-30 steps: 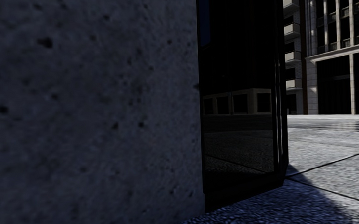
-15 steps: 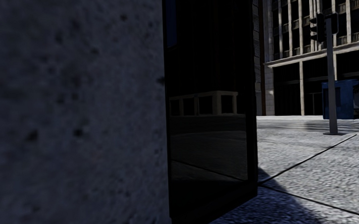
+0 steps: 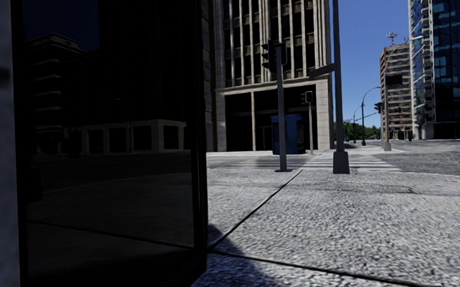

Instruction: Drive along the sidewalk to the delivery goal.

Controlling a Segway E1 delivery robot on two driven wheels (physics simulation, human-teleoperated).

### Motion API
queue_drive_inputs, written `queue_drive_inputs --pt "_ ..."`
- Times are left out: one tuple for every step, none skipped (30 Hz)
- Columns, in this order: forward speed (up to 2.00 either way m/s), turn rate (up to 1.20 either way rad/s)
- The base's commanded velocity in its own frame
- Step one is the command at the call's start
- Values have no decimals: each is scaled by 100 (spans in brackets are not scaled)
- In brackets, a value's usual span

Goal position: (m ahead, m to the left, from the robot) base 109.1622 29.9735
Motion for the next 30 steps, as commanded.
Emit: queue_drive_inputs --pt "65 -108" --pt "65 -103" --pt "66 -100" --pt "66 -99" --pt "67 -99" --pt "68 -98" --pt "69 -96" --pt "70 -95" --pt "73 -95" --pt "77 -95" --pt "78 -95" --pt "79 -95" --pt "79 -94" --pt "79 -93" --pt "79 -93" --pt "79 -92" --pt "79 -92" --pt "79 -89" --pt "80 -80" --pt "80 -61" --pt "80 -47" --pt "80 -3" --pt "80 0" --pt "80 0" --pt "80 0" --pt "80 0" --pt "80 0" --pt "80 0" --pt "80 0" --pt "80 0"
